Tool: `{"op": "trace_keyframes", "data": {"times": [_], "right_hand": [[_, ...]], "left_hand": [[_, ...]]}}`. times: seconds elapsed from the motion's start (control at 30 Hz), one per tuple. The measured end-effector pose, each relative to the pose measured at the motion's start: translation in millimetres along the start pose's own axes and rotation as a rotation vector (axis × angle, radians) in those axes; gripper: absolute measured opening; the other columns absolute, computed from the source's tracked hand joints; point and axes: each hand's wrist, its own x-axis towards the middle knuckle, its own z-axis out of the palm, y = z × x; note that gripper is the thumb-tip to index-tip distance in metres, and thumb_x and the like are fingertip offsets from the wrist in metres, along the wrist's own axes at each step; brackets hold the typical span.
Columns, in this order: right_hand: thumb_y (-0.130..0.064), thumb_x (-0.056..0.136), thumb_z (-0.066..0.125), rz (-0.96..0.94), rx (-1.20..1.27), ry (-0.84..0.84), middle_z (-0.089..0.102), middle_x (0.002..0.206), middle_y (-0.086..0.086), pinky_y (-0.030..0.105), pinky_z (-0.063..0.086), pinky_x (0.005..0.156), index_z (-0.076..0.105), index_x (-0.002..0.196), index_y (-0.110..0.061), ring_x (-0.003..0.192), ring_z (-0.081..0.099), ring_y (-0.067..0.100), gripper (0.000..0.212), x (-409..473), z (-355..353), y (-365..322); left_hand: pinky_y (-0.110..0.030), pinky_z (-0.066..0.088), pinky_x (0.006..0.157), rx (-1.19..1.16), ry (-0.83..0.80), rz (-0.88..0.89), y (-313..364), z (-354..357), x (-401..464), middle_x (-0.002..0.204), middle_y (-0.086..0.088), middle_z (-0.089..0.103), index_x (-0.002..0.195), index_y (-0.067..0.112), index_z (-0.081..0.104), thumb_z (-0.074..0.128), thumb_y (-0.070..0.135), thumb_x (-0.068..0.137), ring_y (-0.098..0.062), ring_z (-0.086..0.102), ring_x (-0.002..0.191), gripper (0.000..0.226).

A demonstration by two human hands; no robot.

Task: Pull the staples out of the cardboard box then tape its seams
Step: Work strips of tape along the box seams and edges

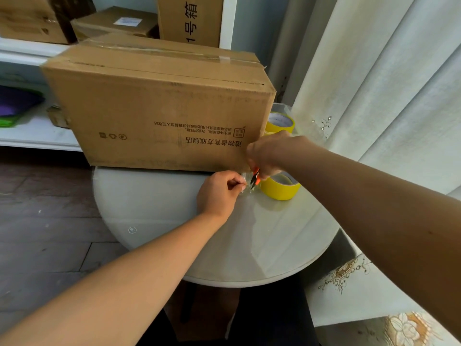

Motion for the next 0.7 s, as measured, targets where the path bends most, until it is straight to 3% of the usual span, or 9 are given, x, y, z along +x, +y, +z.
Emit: {"op": "trace_keyframes", "data": {"times": [0.27, 0.37, 0.43, 0.57, 0.7], "right_hand": [[-0.029, 0.091, 0.064, -0.039, 0.015, 0.076, 0.053, 0.130, 0.004, 0.031, 0.037, 0.077, 0.047, 0.131, -0.018, 0.121, 0.051, 0.026, 0.045, 2.2, 13.5, -3.7], [-0.029, 0.087, 0.068, -0.044, 0.039, 0.063, 0.056, 0.124, 0.002, 0.031, 0.041, 0.076, 0.051, 0.127, -0.023, 0.117, 0.054, 0.025, 0.044, -1.4, 16.5, 2.3], [-0.034, 0.087, 0.068, -0.038, 0.053, 0.034, 0.057, 0.122, 0.002, 0.033, 0.045, 0.080, 0.051, 0.128, -0.024, 0.115, 0.055, 0.025, 0.046, -4.9, 21.3, 7.1], [-0.042, 0.089, 0.063, -0.031, 0.082, 0.009, 0.057, 0.121, -0.001, 0.035, 0.047, 0.085, 0.048, 0.132, -0.026, 0.115, 0.055, 0.024, 0.048, -8.6, 34.3, 13.3], [-0.046, 0.089, 0.059, -0.070, 0.145, 0.038, 0.054, 0.129, -0.002, 0.031, 0.042, 0.083, 0.042, 0.138, -0.028, 0.121, 0.051, 0.022, 0.055, -10.8, 37.4, 16.6]], "left_hand": [[-0.044, 0.057, 0.063, -0.043, -0.015, -0.042, -2.5, -0.8, 2.2, 0.075, 0.004, 0.068, 0.081, 0.019, 0.071, 0.071, 0.017, 0.082, -0.019, 0.065, 0.073, 0.002], [-0.044, 0.058, 0.064, -0.107, -0.029, -0.117, -0.6, -2.2, 1.5, 0.077, 0.001, 0.069, 0.074, 0.024, 0.067, 0.071, 0.014, 0.082, -0.021, 0.067, 0.072, 0.013], [-0.039, 0.059, 0.064, -0.171, -0.031, -0.181, 4.5, -3.7, 1.7, 0.079, -0.002, 0.069, 0.071, 0.026, 0.064, 0.070, 0.010, 0.082, -0.023, 0.067, 0.075, 0.020], [-0.018, 0.053, 0.050, -0.422, 0.014, -0.325, 14.7, -12.3, 4.8, 0.082, -0.004, 0.065, 0.080, 0.015, 0.065, 0.066, 0.003, 0.085, -0.014, 0.061, 0.080, 0.013], [-0.019, 0.052, 0.050, -0.400, -0.120, -0.251, 22.2, -24.0, -0.2, 0.079, 0.000, 0.063, 0.079, 0.018, 0.064, 0.065, 0.003, 0.086, -0.007, 0.058, 0.075, 0.016]]}}
